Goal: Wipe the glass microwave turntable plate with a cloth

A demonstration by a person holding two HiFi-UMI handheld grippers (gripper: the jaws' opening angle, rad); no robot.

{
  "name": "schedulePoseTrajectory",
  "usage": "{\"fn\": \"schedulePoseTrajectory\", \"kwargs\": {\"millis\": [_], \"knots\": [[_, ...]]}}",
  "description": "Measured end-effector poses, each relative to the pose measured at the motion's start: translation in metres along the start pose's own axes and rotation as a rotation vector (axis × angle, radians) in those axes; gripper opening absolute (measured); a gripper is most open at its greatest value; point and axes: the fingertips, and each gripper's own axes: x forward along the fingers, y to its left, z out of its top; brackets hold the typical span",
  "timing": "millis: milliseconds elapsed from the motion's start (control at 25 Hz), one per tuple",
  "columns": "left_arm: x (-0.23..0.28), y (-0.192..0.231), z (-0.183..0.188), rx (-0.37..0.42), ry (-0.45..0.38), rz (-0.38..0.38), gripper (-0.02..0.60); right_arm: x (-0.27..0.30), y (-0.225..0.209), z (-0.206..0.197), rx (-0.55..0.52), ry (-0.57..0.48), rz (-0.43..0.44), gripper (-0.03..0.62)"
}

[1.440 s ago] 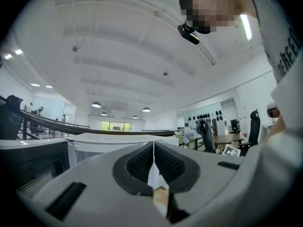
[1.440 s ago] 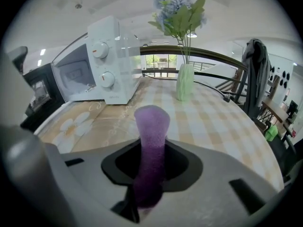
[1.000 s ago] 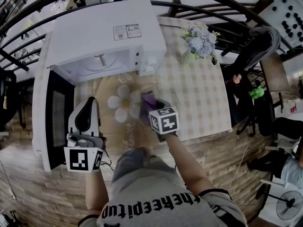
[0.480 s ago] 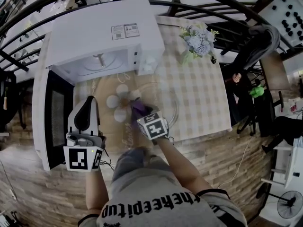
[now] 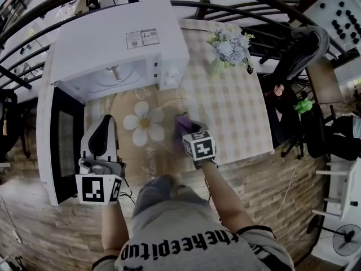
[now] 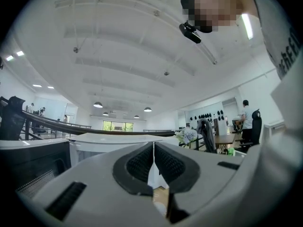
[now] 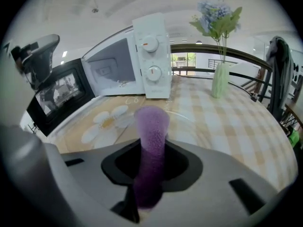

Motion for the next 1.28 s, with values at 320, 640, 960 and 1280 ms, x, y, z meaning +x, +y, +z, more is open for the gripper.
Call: {"fn": "schedulePoseTrajectory", "kwargs": {"millis": [320,640,960,1280], "knots": [[0.002,-0.004,0.003,0.006,-0.001,-0.009,0.011,-0.014,-0.051,-0.009,0.049,-0.002,-0.104,0.109],[0.0,-0.006,0.003,0.007,-0.003,-0.011,0.011,-0.033,-0.095,-0.023,0.062,0.009,-0.209,0.109],[-0.007,-0.006,0.003,0.006,-0.003,-0.004,0.011,-0.038,-0.086,-0.019,0.062,0.019,-0.212,0.109],[-0.016,-0.004,0.002,0.005,0.0,0.019,0.011,-0.026,0.05,-0.002,0.088,-0.037,0.142,0.109]]}}
